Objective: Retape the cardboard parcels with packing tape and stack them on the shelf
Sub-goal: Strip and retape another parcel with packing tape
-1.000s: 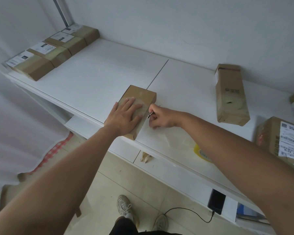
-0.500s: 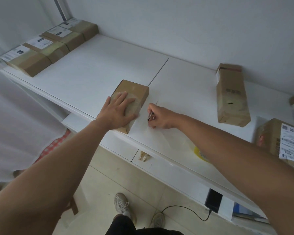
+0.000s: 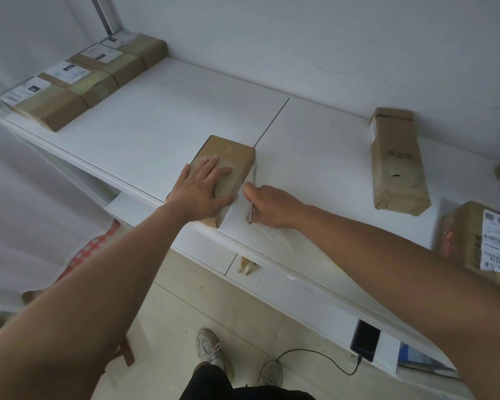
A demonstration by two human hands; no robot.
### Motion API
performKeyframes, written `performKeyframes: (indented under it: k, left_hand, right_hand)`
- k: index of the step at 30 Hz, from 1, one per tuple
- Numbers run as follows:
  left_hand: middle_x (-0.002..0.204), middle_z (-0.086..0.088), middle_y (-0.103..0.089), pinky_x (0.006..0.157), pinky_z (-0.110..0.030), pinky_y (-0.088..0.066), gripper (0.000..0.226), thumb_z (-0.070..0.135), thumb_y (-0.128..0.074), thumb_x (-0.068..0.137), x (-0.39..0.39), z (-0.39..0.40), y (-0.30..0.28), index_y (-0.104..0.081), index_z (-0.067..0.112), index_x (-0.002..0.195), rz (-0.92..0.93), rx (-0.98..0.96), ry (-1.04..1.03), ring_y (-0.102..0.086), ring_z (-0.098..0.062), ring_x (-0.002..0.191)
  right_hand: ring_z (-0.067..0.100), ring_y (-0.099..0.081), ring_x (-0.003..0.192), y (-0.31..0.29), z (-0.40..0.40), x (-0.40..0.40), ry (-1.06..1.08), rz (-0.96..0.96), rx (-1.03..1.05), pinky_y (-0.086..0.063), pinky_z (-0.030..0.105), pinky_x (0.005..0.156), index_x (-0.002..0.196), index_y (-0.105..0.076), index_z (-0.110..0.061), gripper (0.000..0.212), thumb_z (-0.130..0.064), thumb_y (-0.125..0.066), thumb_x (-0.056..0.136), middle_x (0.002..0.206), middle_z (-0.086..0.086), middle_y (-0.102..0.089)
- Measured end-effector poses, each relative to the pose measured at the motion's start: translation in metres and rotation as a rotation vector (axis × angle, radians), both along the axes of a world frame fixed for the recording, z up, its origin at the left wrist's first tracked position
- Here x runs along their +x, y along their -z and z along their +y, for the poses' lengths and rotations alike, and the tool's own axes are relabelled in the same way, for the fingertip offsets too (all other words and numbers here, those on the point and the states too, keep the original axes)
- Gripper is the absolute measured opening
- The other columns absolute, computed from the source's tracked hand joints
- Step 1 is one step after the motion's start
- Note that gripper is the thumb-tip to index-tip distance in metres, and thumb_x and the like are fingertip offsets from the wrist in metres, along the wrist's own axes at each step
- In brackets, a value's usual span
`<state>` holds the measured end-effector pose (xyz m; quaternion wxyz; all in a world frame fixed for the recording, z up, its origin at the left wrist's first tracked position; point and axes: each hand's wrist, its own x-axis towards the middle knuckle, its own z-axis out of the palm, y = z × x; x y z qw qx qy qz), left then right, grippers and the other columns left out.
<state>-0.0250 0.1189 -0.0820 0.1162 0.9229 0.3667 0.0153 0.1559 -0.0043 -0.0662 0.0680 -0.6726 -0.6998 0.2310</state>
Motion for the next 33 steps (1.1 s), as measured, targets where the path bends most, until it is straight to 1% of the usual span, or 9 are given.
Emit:
performKeyframes:
  k: [3,6,8,10,14,18,23,27,33]
  left_hand:
    - [0.167,0.006,-0.007,0.124,-0.047,0.001,0.067,0.066,-0.045,0.092,0.001,0.0,0.0,-0.025,0.04,0.15,0.006,0.0,-0.002,0.001,-0.013,0.153]
    - [0.167,0.006,-0.007,0.124,-0.047,0.0,0.066,0.066,-0.046,0.092,0.001,-0.001,0.0,-0.026,0.04,0.149,0.003,-0.005,-0.004,0.001,-0.013,0.153]
    - [0.166,0.006,-0.009,0.123,-0.048,0.0,0.067,0.066,-0.048,0.091,0.002,-0.002,-0.002,-0.029,0.039,0.149,-0.022,-0.008,-0.009,0.0,-0.013,0.153]
    - [0.166,0.007,-0.009,0.122,-0.052,0.004,0.068,0.066,-0.051,0.089,0.002,-0.003,-0.004,-0.029,0.041,0.148,-0.021,-0.021,-0.019,0.002,-0.015,0.153]
    - [0.165,0.017,-0.001,0.118,-0.061,0.01,0.072,0.071,-0.052,0.084,0.002,-0.003,-0.008,-0.021,0.052,0.146,0.068,-0.078,-0.069,0.012,-0.027,0.153]
    - [0.164,0.02,0.006,0.118,-0.064,0.004,0.086,0.069,-0.061,0.078,0.002,-0.002,-0.015,-0.013,0.056,0.148,0.142,-0.155,-0.07,0.015,-0.027,0.152]
    - [0.165,0.018,0.006,0.122,-0.054,-0.001,0.089,0.065,-0.064,0.078,0.001,-0.002,-0.02,-0.012,0.054,0.15,0.139,-0.18,-0.07,0.015,-0.028,0.152]
    - [0.164,0.018,0.001,0.121,-0.055,-0.007,0.087,0.088,-0.045,0.071,-0.001,-0.004,-0.013,-0.017,0.057,0.147,0.094,-0.156,-0.103,0.01,-0.025,0.152]
    - [0.161,0.004,-0.016,0.118,-0.051,-0.015,0.059,0.068,-0.051,0.087,0.008,-0.023,-0.014,-0.037,0.053,0.142,-0.008,-0.008,-0.202,-0.008,-0.029,0.148]
  right_hand:
    - [0.029,-0.047,0.073,-0.003,0.002,0.004,0.068,-0.017,0.023,-0.038,0.035,0.062,0.097,-0.025,-0.018,0.052,-0.039,-0.072,0.087,0.083,0.004,-0.047]
    - [0.03,-0.051,0.077,-0.003,0.006,0.008,0.168,-0.017,0.03,-0.04,0.037,0.065,0.101,-0.027,-0.015,0.045,-0.044,-0.061,0.094,0.087,0.009,-0.054]
    - [0.036,-0.061,0.088,-0.004,0.011,0.016,0.271,-0.092,0.077,-0.041,0.038,0.067,0.112,-0.034,-0.01,0.033,-0.033,-0.052,0.099,0.101,0.018,-0.062]
    - [0.039,-0.063,0.099,-0.007,0.012,0.028,0.409,-0.184,0.048,-0.04,0.038,0.069,0.125,-0.034,-0.004,0.033,-0.021,-0.045,0.099,0.112,0.021,-0.062]
    - [0.034,-0.056,0.091,-0.011,0.007,0.049,0.562,-0.26,-0.163,-0.039,0.037,0.07,0.126,-0.037,-0.005,0.031,-0.016,-0.041,0.098,0.117,0.018,-0.06]
    - [0.034,-0.058,0.102,-0.008,0.007,0.052,0.567,-0.256,-0.22,-0.04,0.037,0.07,0.131,-0.035,-0.006,0.036,-0.019,-0.043,0.098,0.12,0.016,-0.057]
    - [0.035,-0.058,0.107,-0.011,0.007,0.053,0.569,-0.221,-0.226,-0.041,0.037,0.072,0.134,-0.034,-0.01,0.042,-0.028,-0.05,0.099,0.12,0.015,-0.057]
    - [0.034,-0.054,0.094,-0.02,0.007,0.05,0.575,-0.228,-0.106,-0.04,0.036,0.072,0.127,-0.04,-0.011,0.033,-0.022,-0.045,0.096,0.115,0.013,-0.057]
    - [0.035,-0.059,0.092,-0.033,0.012,0.039,0.463,-0.246,0.143,-0.045,0.036,0.075,0.114,-0.051,-0.007,0.026,-0.023,-0.043,0.095,0.108,0.012,-0.062]
